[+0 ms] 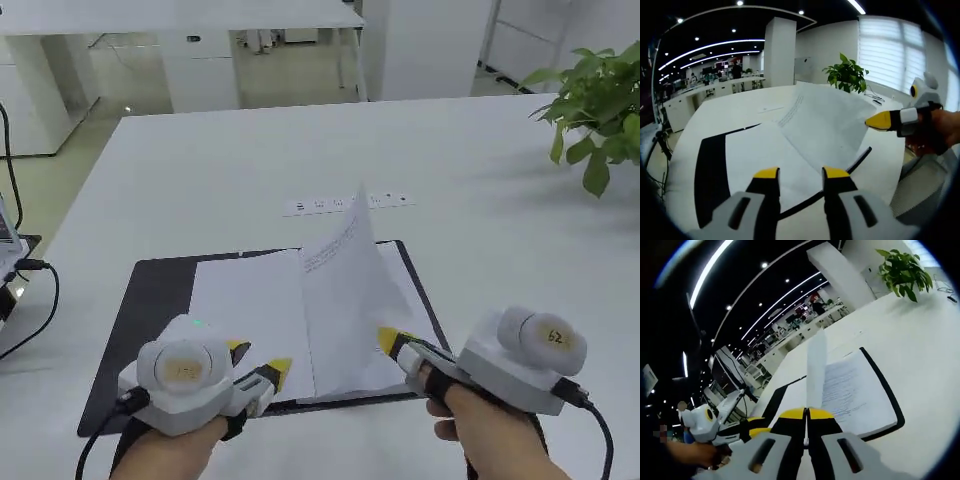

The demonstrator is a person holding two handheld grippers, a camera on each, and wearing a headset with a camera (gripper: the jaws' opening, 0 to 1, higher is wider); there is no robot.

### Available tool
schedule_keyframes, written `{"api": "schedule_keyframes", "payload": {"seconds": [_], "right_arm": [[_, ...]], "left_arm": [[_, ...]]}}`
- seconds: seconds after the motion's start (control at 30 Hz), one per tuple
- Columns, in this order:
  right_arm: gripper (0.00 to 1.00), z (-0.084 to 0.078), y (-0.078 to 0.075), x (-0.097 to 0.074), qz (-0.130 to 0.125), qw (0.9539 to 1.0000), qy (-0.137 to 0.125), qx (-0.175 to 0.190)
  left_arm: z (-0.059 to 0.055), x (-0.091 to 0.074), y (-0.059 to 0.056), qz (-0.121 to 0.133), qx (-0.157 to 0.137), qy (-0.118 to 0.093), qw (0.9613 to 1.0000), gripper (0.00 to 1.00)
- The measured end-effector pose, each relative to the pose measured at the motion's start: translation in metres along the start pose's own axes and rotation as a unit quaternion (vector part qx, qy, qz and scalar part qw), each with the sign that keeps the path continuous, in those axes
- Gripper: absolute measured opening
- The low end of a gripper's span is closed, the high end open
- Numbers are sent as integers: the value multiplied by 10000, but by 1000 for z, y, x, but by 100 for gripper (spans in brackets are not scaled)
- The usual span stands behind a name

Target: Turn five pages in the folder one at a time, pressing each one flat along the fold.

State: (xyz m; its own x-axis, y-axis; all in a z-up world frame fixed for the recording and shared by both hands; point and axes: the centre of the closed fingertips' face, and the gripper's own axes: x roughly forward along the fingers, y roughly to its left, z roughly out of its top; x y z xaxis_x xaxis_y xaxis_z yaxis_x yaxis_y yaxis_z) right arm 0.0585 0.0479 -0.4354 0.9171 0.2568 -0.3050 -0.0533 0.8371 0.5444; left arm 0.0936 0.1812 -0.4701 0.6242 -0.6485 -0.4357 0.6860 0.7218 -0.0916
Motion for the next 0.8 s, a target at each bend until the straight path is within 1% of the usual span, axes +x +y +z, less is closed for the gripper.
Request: {"api": "schedule_keyframes", "payload": {"seconds": [0.07,0.13,0.17,0.23,0.3,0.33,0.4,0.5,0.63,0.77,0.8], "right_arm": [[0,0,7,3,35,9996,43,-282],[0,-1,14,5,63,9991,58,-423],[0,-1,17,7,61,9981,89,-610],[0,-3,25,11,94,9972,122,-727],[0,-3,31,14,124,9954,147,-936],[0,-3,37,17,158,9939,184,-1072],[0,-3,42,21,170,9919,227,-1241],[0,-4,54,29,235,9889,302,-1433],[0,-9,65,39,288,9872,389,-1523],[0,-17,79,49,385,9810,530,-1827],[0,-20,84,52,421,9783,569,-1946]], "left_arm": [[0,-8,7,61,-70,-40,9999,31],[-2,-16,16,128,-102,-51,9999,30],[-4,-20,21,169,-131,-58,9998,30],[-6,-27,30,244,-160,-64,9996,30],[-7,-33,37,314,-241,-101,9992,28],[-7,-36,43,394,-343,-121,9986,28],[-7,-41,49,447,-409,-183,9980,28],[-4,-47,56,521,-473,-236,9972,28],[-4,-53,65,590,-558,-295,9963,28],[-6,-59,73,666,-635,-337,9952,28],[-7,-60,76,694,-676,-342,9947,28]]}}
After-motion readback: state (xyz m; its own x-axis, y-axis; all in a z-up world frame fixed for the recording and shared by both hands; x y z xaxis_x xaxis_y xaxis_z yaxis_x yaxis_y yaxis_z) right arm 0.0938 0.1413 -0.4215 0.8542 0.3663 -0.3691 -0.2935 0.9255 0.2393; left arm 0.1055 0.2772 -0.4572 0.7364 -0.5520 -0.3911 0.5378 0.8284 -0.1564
